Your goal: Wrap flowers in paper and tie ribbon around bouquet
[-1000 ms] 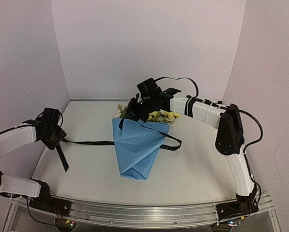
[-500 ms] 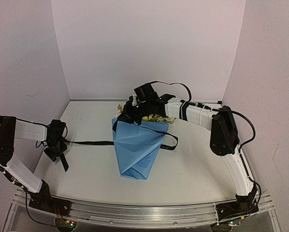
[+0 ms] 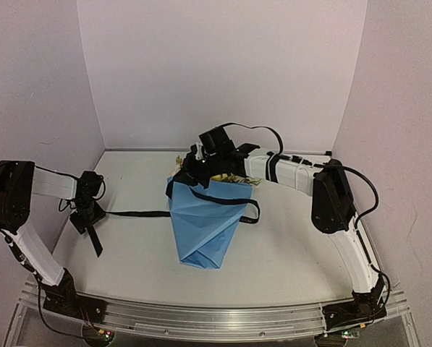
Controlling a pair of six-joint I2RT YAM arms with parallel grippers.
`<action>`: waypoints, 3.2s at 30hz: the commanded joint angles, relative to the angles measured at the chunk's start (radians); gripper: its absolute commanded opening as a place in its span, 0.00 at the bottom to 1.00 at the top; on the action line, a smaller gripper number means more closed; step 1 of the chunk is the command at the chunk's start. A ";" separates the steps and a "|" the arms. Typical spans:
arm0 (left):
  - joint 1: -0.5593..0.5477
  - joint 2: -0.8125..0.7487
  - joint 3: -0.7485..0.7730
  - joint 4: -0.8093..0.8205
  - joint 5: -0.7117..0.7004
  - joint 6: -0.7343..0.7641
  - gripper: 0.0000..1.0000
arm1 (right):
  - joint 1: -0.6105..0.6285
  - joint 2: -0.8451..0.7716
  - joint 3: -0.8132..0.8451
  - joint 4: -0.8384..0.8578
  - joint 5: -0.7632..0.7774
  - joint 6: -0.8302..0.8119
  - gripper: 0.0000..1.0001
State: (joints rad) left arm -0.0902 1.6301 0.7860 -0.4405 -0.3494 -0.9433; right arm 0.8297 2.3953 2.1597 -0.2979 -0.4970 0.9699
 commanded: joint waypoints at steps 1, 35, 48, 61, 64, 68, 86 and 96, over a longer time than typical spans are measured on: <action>0.006 0.048 0.062 -0.023 0.008 0.060 0.68 | 0.006 0.020 0.004 0.049 -0.019 0.001 0.00; -0.361 -0.196 0.256 -0.157 0.353 0.066 0.00 | 0.008 0.016 -0.032 0.057 0.008 -0.019 0.00; -0.597 -0.019 0.464 0.074 0.846 0.080 0.00 | 0.004 0.014 0.001 0.026 0.064 -0.047 0.21; -0.609 0.021 0.402 0.370 0.988 -0.048 0.00 | -0.056 -0.362 -0.381 0.030 0.231 -0.044 0.76; -0.609 0.047 0.389 0.423 0.989 -0.089 0.00 | -0.064 -0.470 -0.480 0.031 0.302 -0.056 0.81; -0.605 0.095 0.399 0.479 0.994 -0.120 0.00 | -0.069 -0.572 -0.605 0.037 0.367 -0.056 0.84; -0.457 0.333 0.579 0.473 1.049 -0.137 0.00 | 0.008 -0.540 -0.679 0.140 0.305 -0.292 0.68; -0.446 0.420 0.679 0.441 1.090 -0.124 0.00 | 0.042 -0.370 -0.555 0.129 0.255 -0.305 0.53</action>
State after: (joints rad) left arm -0.5392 2.0373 1.4029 -0.0024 0.7019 -1.0743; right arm 0.8674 1.9921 1.5556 -0.1785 -0.2271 0.6864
